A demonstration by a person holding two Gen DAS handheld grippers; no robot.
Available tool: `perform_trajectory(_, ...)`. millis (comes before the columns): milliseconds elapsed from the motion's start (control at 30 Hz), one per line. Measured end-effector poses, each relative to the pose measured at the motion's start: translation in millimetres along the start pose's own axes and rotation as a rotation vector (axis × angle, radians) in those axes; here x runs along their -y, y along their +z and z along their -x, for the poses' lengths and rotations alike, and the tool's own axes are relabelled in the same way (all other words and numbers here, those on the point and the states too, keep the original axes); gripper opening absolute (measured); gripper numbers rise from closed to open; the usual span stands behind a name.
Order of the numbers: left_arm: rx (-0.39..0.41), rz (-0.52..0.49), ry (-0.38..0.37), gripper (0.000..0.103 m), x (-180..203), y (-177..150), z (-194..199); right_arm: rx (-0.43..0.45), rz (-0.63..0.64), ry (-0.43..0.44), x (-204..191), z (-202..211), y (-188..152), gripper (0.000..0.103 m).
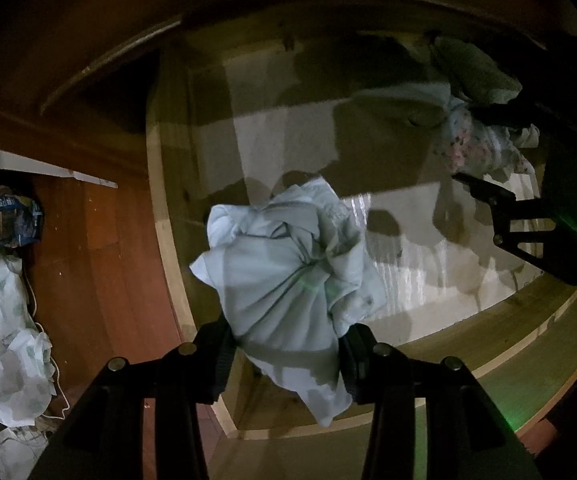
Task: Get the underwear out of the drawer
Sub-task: 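Lower the right tool onto the pink floral underwear and grasp it while the left tool holds the blue garment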
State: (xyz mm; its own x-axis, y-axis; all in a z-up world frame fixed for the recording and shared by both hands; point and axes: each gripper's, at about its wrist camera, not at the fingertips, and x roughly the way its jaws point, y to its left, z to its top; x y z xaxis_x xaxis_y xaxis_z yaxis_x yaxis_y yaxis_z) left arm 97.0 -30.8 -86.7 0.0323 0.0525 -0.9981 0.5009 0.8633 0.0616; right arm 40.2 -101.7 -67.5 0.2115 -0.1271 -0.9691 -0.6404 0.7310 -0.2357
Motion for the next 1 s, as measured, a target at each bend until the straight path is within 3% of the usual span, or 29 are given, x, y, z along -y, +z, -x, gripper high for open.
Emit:
perform_trajectory(267, 0.010, -0.007, -0.004, 0.044, -0.4, -2.5, 3.1, -0.026, -0.079, 0.070, 5.9, -4.7, -6.4, 0.032)
perform_trajectory(467, 0.010, -0.009, -0.005, 0.044, -0.9, -3.3, 3.8, -0.053, -0.114, 0.217, 4.8, 0.8, -23.1, 0.029)
perform_trajectory(567, 0.012, -0.016, -0.010, 0.044, -0.2, -3.6, 4.4, -0.058, -0.111, 0.240, 6.8, 2.6, -25.4, 0.029)
perform_trajectory(700, 0.008, -0.019, -0.013, 0.044, -1.8, -3.7, 4.2, -0.044, -0.121, 0.204, 8.2, 2.5, -25.9, 0.044)
perform_trajectory(900, 0.008, -0.024, -0.020, 0.044, -2.8, -3.6, 3.6, -0.054, -0.100, 0.189, -0.2, -7.9, -23.3, 0.052)
perform_trajectory(1000, 0.007, -0.028, -0.016, 0.044, -2.1, -3.3, 2.5, -0.061, -0.145, 0.230, 2.8, -8.6, -28.0, 0.040)
